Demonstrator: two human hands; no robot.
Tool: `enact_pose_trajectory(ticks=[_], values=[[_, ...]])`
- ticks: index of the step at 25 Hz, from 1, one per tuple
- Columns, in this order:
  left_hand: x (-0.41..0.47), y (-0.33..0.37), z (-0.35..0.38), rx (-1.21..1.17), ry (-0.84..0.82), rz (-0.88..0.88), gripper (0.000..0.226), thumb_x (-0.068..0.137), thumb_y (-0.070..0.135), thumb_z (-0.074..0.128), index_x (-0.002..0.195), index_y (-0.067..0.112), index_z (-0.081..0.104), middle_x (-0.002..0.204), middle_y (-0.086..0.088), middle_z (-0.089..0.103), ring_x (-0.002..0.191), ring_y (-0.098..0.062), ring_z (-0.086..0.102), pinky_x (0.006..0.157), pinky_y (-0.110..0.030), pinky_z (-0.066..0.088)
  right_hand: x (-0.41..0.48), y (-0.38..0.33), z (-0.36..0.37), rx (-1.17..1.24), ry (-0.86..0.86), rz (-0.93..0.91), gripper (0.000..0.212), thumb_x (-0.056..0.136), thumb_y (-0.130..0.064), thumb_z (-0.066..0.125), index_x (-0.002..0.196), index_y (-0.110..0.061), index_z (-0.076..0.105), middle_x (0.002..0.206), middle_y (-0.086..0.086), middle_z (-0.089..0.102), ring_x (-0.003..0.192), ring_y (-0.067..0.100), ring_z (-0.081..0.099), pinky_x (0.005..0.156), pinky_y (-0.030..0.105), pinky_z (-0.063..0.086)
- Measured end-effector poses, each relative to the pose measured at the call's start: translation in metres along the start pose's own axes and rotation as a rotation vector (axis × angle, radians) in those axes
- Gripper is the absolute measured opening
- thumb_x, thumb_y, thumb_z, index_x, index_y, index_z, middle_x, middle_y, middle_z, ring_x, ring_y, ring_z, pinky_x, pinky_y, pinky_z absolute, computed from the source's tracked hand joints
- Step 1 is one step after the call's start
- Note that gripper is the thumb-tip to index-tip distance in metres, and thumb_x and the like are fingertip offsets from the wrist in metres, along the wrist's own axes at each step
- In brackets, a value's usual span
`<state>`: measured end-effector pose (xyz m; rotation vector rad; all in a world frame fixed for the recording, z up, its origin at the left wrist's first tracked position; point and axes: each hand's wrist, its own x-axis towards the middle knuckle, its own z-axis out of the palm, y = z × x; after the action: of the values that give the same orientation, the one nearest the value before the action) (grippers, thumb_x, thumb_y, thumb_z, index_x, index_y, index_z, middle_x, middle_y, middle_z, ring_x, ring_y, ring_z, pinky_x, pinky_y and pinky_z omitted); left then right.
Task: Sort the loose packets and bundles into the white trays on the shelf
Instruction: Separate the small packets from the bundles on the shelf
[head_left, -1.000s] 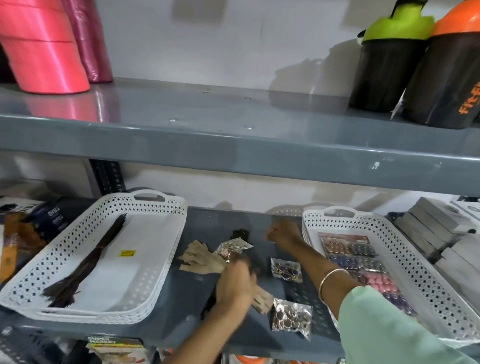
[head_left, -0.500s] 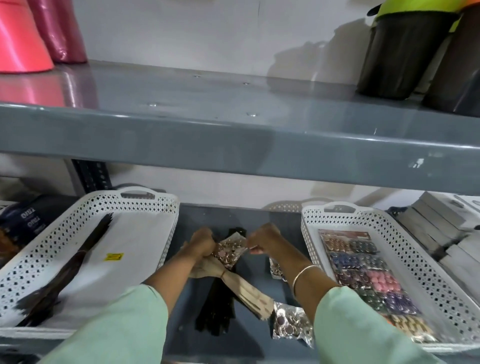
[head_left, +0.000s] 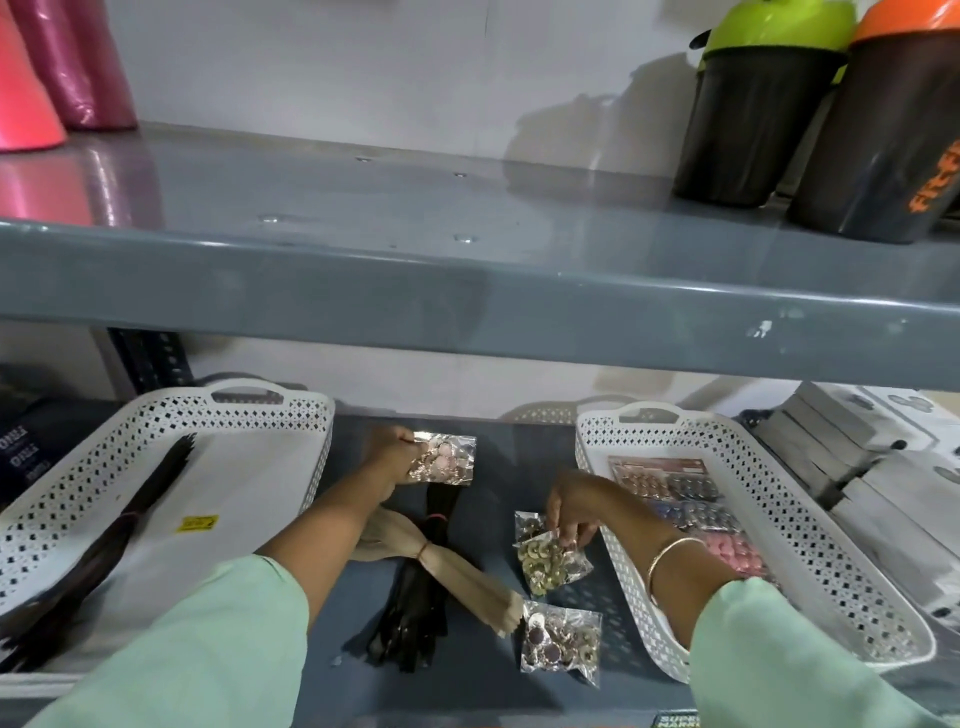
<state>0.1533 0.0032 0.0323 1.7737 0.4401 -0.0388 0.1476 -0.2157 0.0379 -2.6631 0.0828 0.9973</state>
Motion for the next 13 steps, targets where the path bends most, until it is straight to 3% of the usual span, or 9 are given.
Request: enact_pose_trajectory(ticks=[2, 5, 6, 8, 10, 13], values=[[0.001, 0.001, 0.022, -0.084, -0.04, -0.063, 0.029, 0.087, -0.003, 0.055, 0.066, 0.012, 0.044, 0.08, -0.011, 0.049, 0.069, -0.018, 0.05, 0.063, -0.033, 0.046, 0.007, 0.002, 0.001, 0.014, 0.177, -0.031, 0.035, 0.087, -0.005, 0.055, 0.121, 0.004, 0.057, 0.111, 0.018, 0.068, 0.108, 0.032, 0.064, 0.09, 0.033, 0.054], [0.007, -0.005, 0.061, -0.057, -0.01, -0.091, 0.034, 0.084, -0.003, 0.059, 0.059, 0.014, 0.043, 0.071, -0.012, 0.054, 0.073, -0.021, 0.057, 0.056, -0.033, 0.051, 0.01, 0.004, -0.005, 0.019, 0.288, -0.033, 0.041, 0.085, -0.004, 0.061, 0.125, 0.006, 0.053, 0.128, 0.02, 0.059, 0.105, 0.031, 0.061, 0.081, 0.031, 0.053], [0.008, -0.008, 0.075, -0.049, 0.004, -0.084, 0.028, 0.084, -0.001, 0.06, 0.061, 0.011, 0.05, 0.075, -0.015, 0.059, 0.079, -0.023, 0.06, 0.058, -0.035, 0.056, 0.012, 0.006, -0.008, 0.052, 0.347, -0.047, 0.04, 0.083, 0.0, 0.063, 0.122, 0.006, 0.055, 0.125, 0.022, 0.061, 0.105, 0.031, 0.062, 0.083, 0.033, 0.055], [0.009, -0.014, 0.098, -0.04, -0.007, -0.061, 0.005, 0.084, 0.005, 0.063, 0.083, 0.0, 0.064, 0.094, -0.022, 0.067, 0.092, -0.03, 0.066, 0.073, -0.042, 0.059, 0.01, 0.01, -0.011, 0.073, 0.435, -0.072, 0.023, 0.08, 0.007, 0.064, 0.102, 0.009, 0.063, 0.111, 0.024, 0.067, 0.101, 0.032, 0.066, 0.087, 0.038, 0.056], [0.006, -0.019, 0.112, 0.0, -0.06, -0.035, 0.024, 0.082, 0.01, 0.067, 0.1, -0.006, 0.065, 0.104, -0.023, 0.069, 0.098, -0.035, 0.066, 0.083, -0.042, 0.057, 0.005, 0.015, -0.013, 0.051, 0.478, -0.07, 0.014, 0.077, 0.008, 0.066, 0.091, 0.007, 0.067, 0.102, 0.021, 0.07, 0.096, 0.03, 0.069, 0.086, 0.036, 0.057], [-0.009, -0.015, 0.107, 0.026, -0.009, 0.067, 0.022, 0.085, 0.011, 0.062, 0.096, -0.008, 0.067, 0.102, -0.024, 0.07, 0.098, -0.035, 0.067, 0.084, -0.041, 0.057, 0.003, 0.015, -0.013, 0.12, 0.52, -0.087, 0.021, 0.077, 0.004, 0.067, 0.098, 0.005, 0.067, 0.098, 0.021, 0.071, 0.094, 0.031, 0.069, 0.086, 0.038, 0.057]])
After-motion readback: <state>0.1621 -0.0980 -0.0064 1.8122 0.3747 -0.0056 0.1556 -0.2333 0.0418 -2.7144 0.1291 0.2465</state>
